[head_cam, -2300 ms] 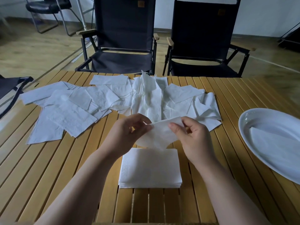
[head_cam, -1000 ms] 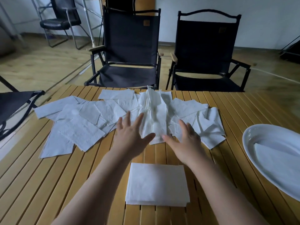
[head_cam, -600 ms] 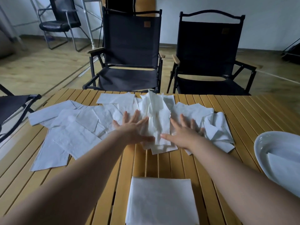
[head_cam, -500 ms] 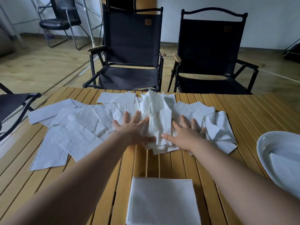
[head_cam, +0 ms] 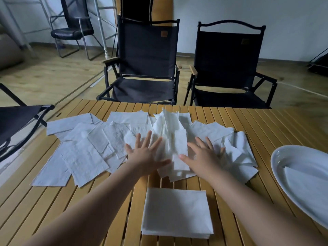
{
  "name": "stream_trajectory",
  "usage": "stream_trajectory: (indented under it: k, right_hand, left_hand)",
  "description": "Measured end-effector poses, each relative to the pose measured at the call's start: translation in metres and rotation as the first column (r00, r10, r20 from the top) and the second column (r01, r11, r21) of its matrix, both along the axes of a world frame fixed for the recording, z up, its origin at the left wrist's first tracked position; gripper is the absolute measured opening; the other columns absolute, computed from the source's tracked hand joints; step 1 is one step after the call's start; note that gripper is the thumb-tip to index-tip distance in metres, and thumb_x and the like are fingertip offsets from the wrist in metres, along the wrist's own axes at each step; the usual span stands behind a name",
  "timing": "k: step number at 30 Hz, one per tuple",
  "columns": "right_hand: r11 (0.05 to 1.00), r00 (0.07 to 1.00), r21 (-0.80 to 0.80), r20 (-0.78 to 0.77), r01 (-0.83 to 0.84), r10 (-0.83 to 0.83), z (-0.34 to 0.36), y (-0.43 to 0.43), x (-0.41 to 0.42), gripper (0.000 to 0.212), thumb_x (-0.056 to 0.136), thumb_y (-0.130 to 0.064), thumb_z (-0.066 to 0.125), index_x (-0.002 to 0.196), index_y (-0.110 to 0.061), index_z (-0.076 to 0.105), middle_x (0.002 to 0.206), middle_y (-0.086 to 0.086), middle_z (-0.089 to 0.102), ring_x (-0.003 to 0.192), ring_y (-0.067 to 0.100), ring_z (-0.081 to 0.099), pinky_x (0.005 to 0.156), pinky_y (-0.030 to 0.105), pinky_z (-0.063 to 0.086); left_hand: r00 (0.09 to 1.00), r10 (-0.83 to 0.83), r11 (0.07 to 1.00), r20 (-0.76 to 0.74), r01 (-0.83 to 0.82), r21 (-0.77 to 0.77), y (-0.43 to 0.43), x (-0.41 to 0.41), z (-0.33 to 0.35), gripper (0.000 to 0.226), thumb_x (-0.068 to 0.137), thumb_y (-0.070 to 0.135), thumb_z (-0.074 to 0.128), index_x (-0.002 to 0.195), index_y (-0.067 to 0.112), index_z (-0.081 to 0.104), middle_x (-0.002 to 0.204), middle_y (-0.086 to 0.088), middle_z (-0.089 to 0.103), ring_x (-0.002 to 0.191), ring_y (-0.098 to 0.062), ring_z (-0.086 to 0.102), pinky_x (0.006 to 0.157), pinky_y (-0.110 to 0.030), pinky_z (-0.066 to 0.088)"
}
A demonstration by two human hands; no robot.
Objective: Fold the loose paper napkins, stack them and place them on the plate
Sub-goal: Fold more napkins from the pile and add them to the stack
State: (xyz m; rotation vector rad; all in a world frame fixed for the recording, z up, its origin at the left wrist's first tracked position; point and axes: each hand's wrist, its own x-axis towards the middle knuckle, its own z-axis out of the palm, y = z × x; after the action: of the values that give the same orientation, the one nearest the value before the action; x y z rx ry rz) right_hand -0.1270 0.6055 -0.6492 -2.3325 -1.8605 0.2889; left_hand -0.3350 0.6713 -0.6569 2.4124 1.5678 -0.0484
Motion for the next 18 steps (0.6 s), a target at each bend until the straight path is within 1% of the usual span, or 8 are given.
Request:
stream_trajectory:
  k: [2,4,7,10,12,15,16,18]
  right_hand:
    - [0.995,0.996,0.099,-0.087,0.021,-0.013,0.004,-0.004,-0.006,0.048,0.091,-0.069,0.046,0.123,-0.038,0.061,0.157,-0.011,0.037,0.152,0.016,0.012,0.114,0.067,-0.011]
    - [0.99,0.988,0.132,-0.151,0.046,-0.026,0.003,-0.006,-0.011,0.032,0.091,-0.057,0.057,0.1,-0.029,0.07,0.138,-0.01,0.055,0.142,0.015,0.031,0.116,0.066,-0.006]
    - [0.977,0.955,0.204,-0.296,0.066,-0.003,0.002,-0.008,-0.014,0.017,0.09,-0.04,0.066,0.084,-0.025,0.066,0.111,-0.007,0.065,0.115,0.016,0.054,0.116,0.062,0.025]
    - [0.958,0.955,0.287,-0.283,-0.004,0.089,0.012,-0.017,-0.015,0.019,0.093,-0.03,0.062,0.077,-0.028,0.051,0.09,-0.015,0.055,0.08,0.001,0.047,0.109,0.048,0.037]
    - [0.94,0.952,0.335,-0.264,-0.06,0.155,0.024,-0.027,-0.015,0.02,0.092,-0.025,0.059,0.076,-0.024,0.048,0.096,-0.017,0.053,0.083,0.001,0.05,0.097,0.041,0.042]
    - [0.946,0.917,0.311,-0.342,-0.095,0.204,0.043,-0.042,-0.01,0.01,0.093,-0.02,0.059,0.084,-0.019,0.054,0.135,-0.008,0.058,0.123,0.015,0.054,0.092,0.017,0.041]
    - [0.946,0.904,0.307,-0.37,-0.101,0.217,0.05,-0.047,-0.009,0.009,0.093,-0.019,0.059,0.086,-0.021,0.055,0.136,-0.007,0.059,0.125,0.014,0.055,0.089,0.011,0.04]
    - [0.939,0.89,0.32,-0.381,-0.126,0.249,0.066,-0.057,-0.005,0.012,0.094,-0.02,0.059,0.085,-0.026,0.054,0.116,-0.008,0.068,0.104,0.007,0.063,0.078,0.014,0.047]
  left_hand:
    - [0.999,0.022,0.998,0.034,-0.024,0.064,-0.008,0.0,0.003,0.091,0.083,0.082,0.036,0.153,0.047,-0.008,0.163,0.005,-0.025,0.148,-0.029,-0.026,0.112,-0.072,-0.011]
    - [0.997,0.031,0.995,0.067,-0.037,0.087,-0.017,0.001,0.007,0.085,0.087,0.077,0.038,0.154,0.046,-0.004,0.164,0.006,-0.02,0.15,-0.025,-0.021,0.114,-0.069,-0.013]
    - [0.993,0.032,0.998,0.112,-0.038,0.052,-0.026,0.001,0.014,0.081,0.09,0.071,0.042,0.154,0.046,-0.002,0.165,0.008,-0.017,0.151,-0.021,-0.017,0.116,-0.065,-0.012]
    - [0.985,0.005,0.999,0.174,-0.012,0.037,-0.032,-0.004,0.022,0.083,0.091,0.066,0.048,0.154,0.047,0.0,0.165,0.009,-0.015,0.152,-0.019,-0.015,0.119,-0.062,-0.007]
    - [0.973,-0.022,1.0,0.228,0.018,0.021,-0.035,-0.01,0.029,0.086,0.089,0.065,0.053,0.155,0.046,0.001,0.165,0.009,-0.012,0.153,-0.019,-0.011,0.122,-0.059,0.002]
    - [0.927,-0.015,0.999,0.376,0.032,-0.037,-0.04,-0.017,0.042,0.092,0.085,0.06,0.062,0.156,0.043,0.006,0.166,0.009,-0.004,0.153,-0.02,0.001,0.123,-0.053,0.013]
    - [0.894,-0.005,0.998,0.449,0.035,-0.059,-0.041,-0.018,0.046,0.094,0.084,0.058,0.066,0.156,0.042,0.008,0.166,0.009,0.0,0.153,-0.019,0.005,0.122,-0.05,0.017]
    - [0.821,0.005,0.995,0.57,0.05,-0.081,-0.044,-0.019,0.054,0.097,0.082,0.051,0.072,0.156,0.039,0.012,0.166,0.009,0.009,0.151,-0.017,0.013,0.12,-0.043,0.022]
